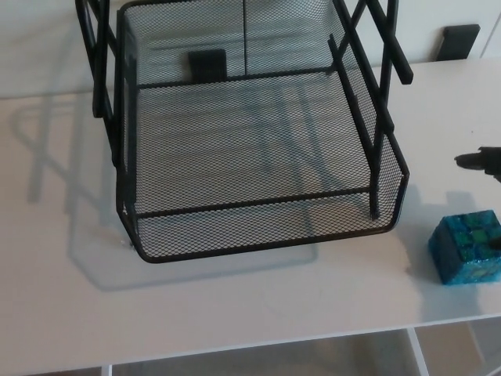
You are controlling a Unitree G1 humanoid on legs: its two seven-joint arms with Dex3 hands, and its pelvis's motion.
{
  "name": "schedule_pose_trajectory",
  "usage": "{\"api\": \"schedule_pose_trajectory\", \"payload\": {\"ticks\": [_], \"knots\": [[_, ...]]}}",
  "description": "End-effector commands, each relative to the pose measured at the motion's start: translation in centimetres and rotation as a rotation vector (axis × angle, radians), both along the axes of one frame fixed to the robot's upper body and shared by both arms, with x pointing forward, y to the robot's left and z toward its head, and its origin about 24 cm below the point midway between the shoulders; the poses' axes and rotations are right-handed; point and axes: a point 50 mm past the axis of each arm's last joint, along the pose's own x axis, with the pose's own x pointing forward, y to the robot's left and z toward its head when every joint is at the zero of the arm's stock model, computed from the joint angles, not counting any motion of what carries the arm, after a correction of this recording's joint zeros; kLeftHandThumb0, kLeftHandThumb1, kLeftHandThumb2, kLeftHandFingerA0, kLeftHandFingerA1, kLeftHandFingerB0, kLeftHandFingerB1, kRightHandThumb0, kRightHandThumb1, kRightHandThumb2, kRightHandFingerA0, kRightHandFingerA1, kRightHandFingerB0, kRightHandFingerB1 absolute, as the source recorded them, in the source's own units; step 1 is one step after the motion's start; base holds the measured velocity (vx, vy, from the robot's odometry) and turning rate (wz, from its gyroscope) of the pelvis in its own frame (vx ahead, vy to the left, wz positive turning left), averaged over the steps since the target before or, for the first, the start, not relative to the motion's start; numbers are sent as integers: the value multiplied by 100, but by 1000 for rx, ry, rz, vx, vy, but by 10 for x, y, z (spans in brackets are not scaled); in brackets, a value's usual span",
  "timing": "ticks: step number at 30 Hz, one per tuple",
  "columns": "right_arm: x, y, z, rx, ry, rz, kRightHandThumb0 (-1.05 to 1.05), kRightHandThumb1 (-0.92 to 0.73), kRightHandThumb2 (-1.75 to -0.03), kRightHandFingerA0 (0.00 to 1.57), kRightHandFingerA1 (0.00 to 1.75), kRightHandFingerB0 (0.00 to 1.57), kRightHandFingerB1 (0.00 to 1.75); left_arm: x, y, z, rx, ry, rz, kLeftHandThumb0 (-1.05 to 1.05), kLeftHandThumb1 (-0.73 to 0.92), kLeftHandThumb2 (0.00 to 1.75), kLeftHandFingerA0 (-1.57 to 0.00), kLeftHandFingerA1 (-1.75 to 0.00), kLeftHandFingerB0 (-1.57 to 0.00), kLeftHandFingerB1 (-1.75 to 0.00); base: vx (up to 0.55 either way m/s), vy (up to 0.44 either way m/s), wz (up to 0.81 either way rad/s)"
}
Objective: The robot walks towards a desk on which a file tray is kept in the middle and a cube is kept to its right. The robot lifts the cube using its right hand and places it on the file tray.
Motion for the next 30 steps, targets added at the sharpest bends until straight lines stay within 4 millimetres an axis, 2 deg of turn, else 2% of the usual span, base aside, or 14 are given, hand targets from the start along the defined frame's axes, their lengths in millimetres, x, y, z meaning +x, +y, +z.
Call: {"api": "schedule_pose_trajectory", "payload": {"ticks": [1,4,11,18,19,20,21,22,23,25,26,27,29,30], "knots": [[-1,-1,4,-79,26,11,-87,-54,-89,8,27,7,12,5,7,9,34,-29,-28,-105,90,67,-15,-98,-5,-85,0,0,0],[-3,-1,4,-87,29,15,-87,-54,-89,7,29,7,13,5,7,9,28,-40,-34,-105,88,70,-6,-104,-3,-92,0,0,0],[-10,-2,-5,-150,73,26,-84,-52,-87,8,32,7,12,10,6,9,45,-41,-29,-105,90,70,-17,-101,-10,-86,0,0,0],[-19,0,-18,-192,119,36,-76,-47,-84,3,31,2,15,12,6,9,65,-33,-50,-105,89,71,-6,-111,-10,-94,0,0,0],[-20,-1,-20,-200,125,36,-75,-46,-85,3,32,1,16,13,6,9,65,-34,-52,-105,65,109,-17,-84,-17,-77,0,0,0],[-21,-1,-22,-211,127,36,-73,-45,-84,2,31,0,18,13,6,9,64,-31,-56,-105,91,70,-3,-105,-9,-91,0,0,0],[-21,-2,-24,-215,130,34,-73,-44,-83,2,32,0,17,13,6,9,58,-37,-51,-105,92,71,-11,-97,-11,-86,0,0,0],[-21,-2,-26,-226,124,34,-70,-42,-81,1,35,0,16,14,5,9,58,-38,-53,-105,90,70,-3,-105,-10,-91,0,0,0],[-21,-3,-29,-248,110,39,-70,-42,-81,1,38,0,16,16,5,9,64,-34,-64,-105,65,109,-14,-82,-16,-76,0,0,0],[-21,-3,-31,-257,103,43,-70,-42,-81,1,38,0,16,16,5,9,68,-34,-73,-105,65,109,-14,-82,-16,-76,0,0,0],[-20,-2,-33,-261,98,47,-70,-41,-81,1,40,0,16,16,5,8,66,-38,-64,-105,89,70,-4,-106,-11,-92,0,0,0],[-20,-2,-33,-261,98,47,-70,-41,-81,1,40,0,16,16,5,8,66,-38,-64,-105,89,70,-4,-106,-11,-92,0,0,0],[-20,2,-40,-300,-3,53,-62,-39,-75,17,52,5,26,17,5,10,99,-22,-104,-105,92,70,-16,-103,-15,-87,0,0,0],[-21,4,-44,-345,-90,89,-46,-57,-57,40,56,13,27,17,5,10,97,-32,-98,-105,92,69,-18,-99,-15,-86,0,0,0]]}}
